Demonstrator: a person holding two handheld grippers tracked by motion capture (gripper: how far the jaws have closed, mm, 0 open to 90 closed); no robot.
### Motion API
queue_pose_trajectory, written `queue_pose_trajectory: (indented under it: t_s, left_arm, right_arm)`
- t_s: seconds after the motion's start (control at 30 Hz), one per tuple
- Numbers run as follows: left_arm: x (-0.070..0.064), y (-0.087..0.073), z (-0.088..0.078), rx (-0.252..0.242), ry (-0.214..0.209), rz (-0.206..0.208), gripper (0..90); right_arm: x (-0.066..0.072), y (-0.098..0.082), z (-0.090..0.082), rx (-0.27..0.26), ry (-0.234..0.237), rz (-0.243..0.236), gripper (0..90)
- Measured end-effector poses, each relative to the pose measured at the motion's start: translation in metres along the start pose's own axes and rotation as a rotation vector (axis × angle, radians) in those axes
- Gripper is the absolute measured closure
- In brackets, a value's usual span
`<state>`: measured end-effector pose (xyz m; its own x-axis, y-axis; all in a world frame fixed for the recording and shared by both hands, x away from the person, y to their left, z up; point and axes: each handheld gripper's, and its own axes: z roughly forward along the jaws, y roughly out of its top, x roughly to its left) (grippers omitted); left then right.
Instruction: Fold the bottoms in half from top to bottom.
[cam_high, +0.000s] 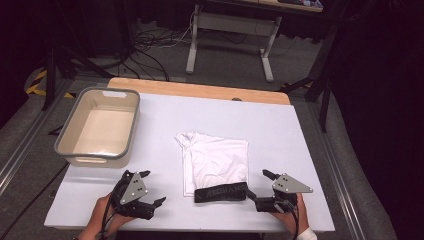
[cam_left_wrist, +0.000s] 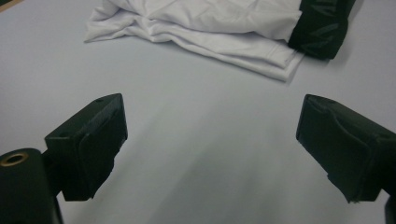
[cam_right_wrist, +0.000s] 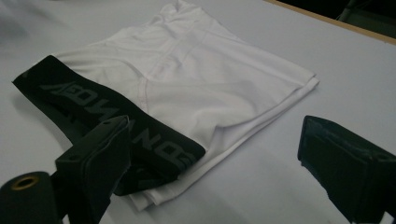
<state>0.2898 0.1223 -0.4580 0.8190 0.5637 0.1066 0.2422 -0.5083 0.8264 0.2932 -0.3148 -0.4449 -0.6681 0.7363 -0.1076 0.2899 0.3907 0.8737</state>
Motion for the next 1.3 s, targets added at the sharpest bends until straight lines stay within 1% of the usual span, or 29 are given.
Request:
queue_pose_trajectory:
  t_s: [0.07,0.13,0.17,0.27,0.3,0.37,0.4,0.43,0.47,0.5,0.53,0.57,0.63,0.7,0.73,0.77,0.8,0.83,0.87,0.93,1.0,1.07,1.1,1.13,1.17,1.2,1.23,1.27,1.3]
  left_arm:
    - [-0.003,0.003,0.004,0.001,-0.043,-0.009,10.5]
    - [-0.006,0.007,0.009,0.013,-0.084,-0.023,11.0]
    - [-0.007,0.008,0.012,0.019,-0.103,-0.021,11.0]
    - [-0.013,0.012,0.018,0.037,-0.148,-0.027,11.1]
    - [-0.015,0.014,0.021,0.040,-0.160,-0.029,11.1]
    - [-0.017,0.017,0.026,0.055,-0.166,-0.027,11.0]
    - [-0.019,0.019,0.028,0.062,-0.184,-0.037,11.1]
    - [-0.020,0.021,0.031,0.080,-0.182,-0.034,11.5]
    - [-0.022,0.023,0.035,0.092,-0.190,-0.034,11.5]
    - [-0.022,0.025,0.039,0.100,-0.215,-0.035,11.4]
    - [-0.024,0.027,0.042,0.107,-0.215,-0.034,11.7]
    - [-0.025,0.029,0.046,0.129,-0.207,-0.037,12.2]
    - [-0.026,0.032,0.055,0.167,-0.220,-0.045,12.2]
    - [-0.026,0.034,0.060,0.198,-0.215,-0.051,13.1]
    - [-0.026,0.036,0.062,0.205,-0.236,-0.051,13.2]
    - [-0.026,0.036,0.062,0.201,-0.242,-0.043,15.6]
    - [-0.027,0.037,0.063,0.206,-0.239,-0.040,17.1]
    - [-0.028,0.038,0.065,0.202,-0.240,-0.043,16.6]
    - [-0.029,0.039,0.066,0.209,-0.241,-0.046,15.5]
    - [-0.033,0.042,0.070,0.206,-0.251,-0.044,13.6]
    - [-0.037,0.045,0.074,0.222,-0.256,-0.032,9.2]
    - [-0.042,0.049,0.079,0.229,-0.253,-0.024,7.0]
    - [-0.044,0.051,0.081,0.221,-0.256,-0.020,5.5]
    - [-0.045,0.053,0.084,0.216,-0.257,-0.022,5.9]
    - [-0.047,0.055,0.085,0.223,-0.247,-0.024,6.2]
    - [-0.047,0.056,0.088,0.213,-0.247,-0.025,6.5]
    - [-0.048,0.059,0.090,0.222,-0.247,-0.025,6.5]
    - [-0.049,0.060,0.093,0.216,-0.238,-0.029,7.3]
    - [-0.049,0.061,0.094,0.216,-0.227,-0.034,7.9]
  right_arm:
    - [-0.001,-0.003,-0.001,0.008,-0.008,0.012,10.7]
    - [-0.002,-0.004,-0.002,0.020,-0.021,0.025,11.0]
    - [-0.003,-0.005,-0.003,0.025,-0.028,0.029,11.0]
    - [-0.005,-0.006,-0.004,0.027,-0.043,0.037,11.2]
    - [-0.005,-0.006,-0.004,0.028,-0.045,0.038,11.2]
    - [-0.006,-0.006,-0.003,0.032,-0.039,0.053,11.4]
    - [-0.006,-0.007,-0.003,0.033,-0.040,0.055,11.4]
    - [-0.005,-0.007,-0.002,0.034,-0.039,0.056,11.5]
    - [-0.005,-0.007,-0.002,0.037,-0.036,0.056,11.6]
    - [-0.004,-0.006,-0.001,0.040,-0.034,0.052,11.6]
    - [-0.003,-0.006,0.000,0.045,-0.032,0.045,11.5]
    - [-0.003,-0.006,0.000,0.047,-0.030,0.043,11.5]
    - [-0.002,-0.006,0.001,0.053,-0.029,0.038,11.7]
    - [-0.002,-0.006,0.001,0.053,-0.027,0.036,12.2]
    - [-0.002,-0.006,0.001,0.052,-0.027,0.037,12.2]
    - [-0.003,-0.006,0.001,0.053,-0.025,0.040,12.5]
    - [-0.003,-0.006,0.001,0.054,-0.023,0.042,12.7]
    - [-0.003,-0.006,0.002,0.055,-0.022,0.041,12.6]
    - [-0.003,-0.006,0.002,0.055,-0.023,0.040,12.7]
    - [-0.002,-0.006,0.002,0.058,-0.024,0.038,12.6]
    - [-0.002,-0.006,0.002,0.060,-0.027,0.039,12.6]
    - [-0.002,-0.006,0.002,0.060,-0.027,0.040,12.2]
    - [-0.002,-0.006,0.003,0.061,-0.028,0.041,12.3]
    - [-0.003,-0.006,0.003,0.062,-0.029,0.045,12.3]
    - [-0.003,-0.005,0.003,0.064,-0.028,0.048,12.2]
    - [-0.004,-0.005,0.003,0.064,-0.026,0.050,12.3]
    - [-0.005,-0.005,0.004,0.061,-0.025,0.055,12.4]
    - [-0.006,-0.003,0.005,0.060,-0.026,0.064,12.6]
    - [-0.007,-0.002,0.006,0.067,-0.030,0.061,12.3]
